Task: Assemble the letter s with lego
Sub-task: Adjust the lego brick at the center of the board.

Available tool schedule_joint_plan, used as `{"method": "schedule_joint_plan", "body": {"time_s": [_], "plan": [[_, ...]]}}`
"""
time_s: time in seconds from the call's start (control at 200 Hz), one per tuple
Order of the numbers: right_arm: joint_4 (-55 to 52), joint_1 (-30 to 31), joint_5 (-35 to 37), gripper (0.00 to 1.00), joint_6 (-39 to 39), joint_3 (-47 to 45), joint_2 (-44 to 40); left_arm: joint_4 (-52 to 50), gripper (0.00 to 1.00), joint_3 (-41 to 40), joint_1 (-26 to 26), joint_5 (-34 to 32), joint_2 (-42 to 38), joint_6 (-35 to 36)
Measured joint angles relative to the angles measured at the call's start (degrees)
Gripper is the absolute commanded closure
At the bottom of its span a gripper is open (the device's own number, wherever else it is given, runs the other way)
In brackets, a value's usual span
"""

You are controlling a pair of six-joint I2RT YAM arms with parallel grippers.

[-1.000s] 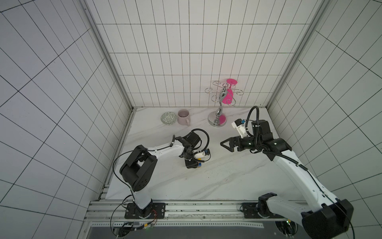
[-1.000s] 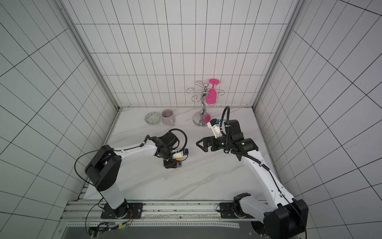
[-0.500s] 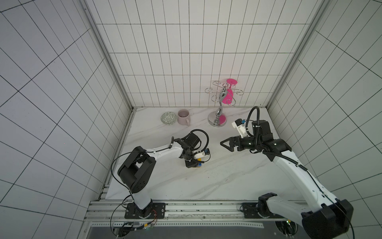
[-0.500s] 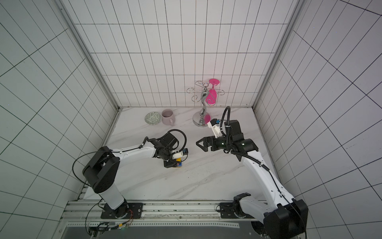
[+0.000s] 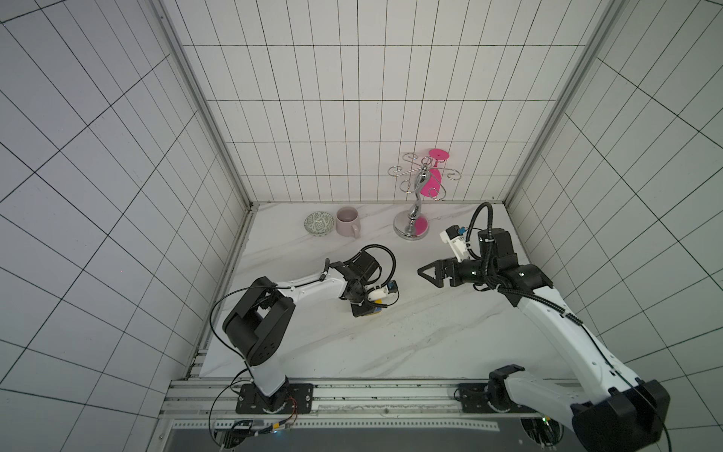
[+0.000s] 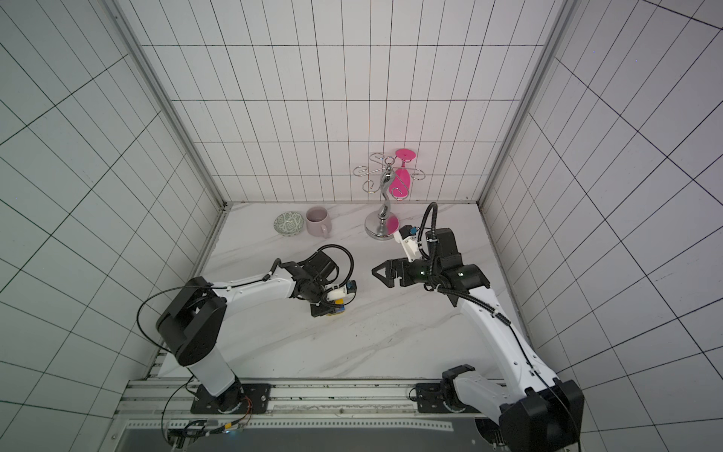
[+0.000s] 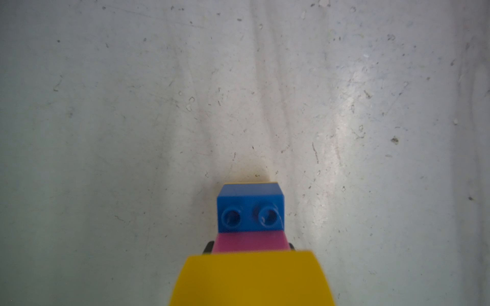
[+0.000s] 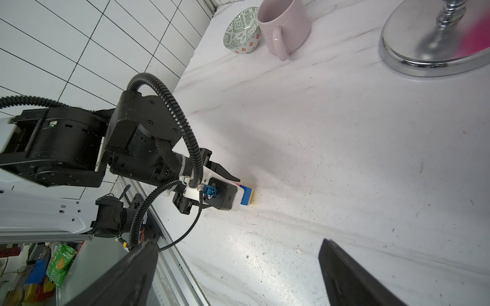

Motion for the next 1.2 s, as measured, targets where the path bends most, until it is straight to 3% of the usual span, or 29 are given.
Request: {"method": "schedule_joint_plan", "body": {"time_s": [0.615,0.985,1.199], "plan": [[0.2,0.0,0.0,0.02,0.0,-0.6,-0.9,-1.2,0.72,0.4,2.2,2.2,-1.4,-3.0],[0.1,-0.4,0.3,0.01,2.9,-0.8,1.5,-6.2,0.71,5.1,6.5,16.5,-1.2,-9.3],[0.0,-0.7,0.4,0.02,4.8,-0.8,3.2,-10.6,0.70,9.5,7.2,23.7,1.5,-17.4]]}}
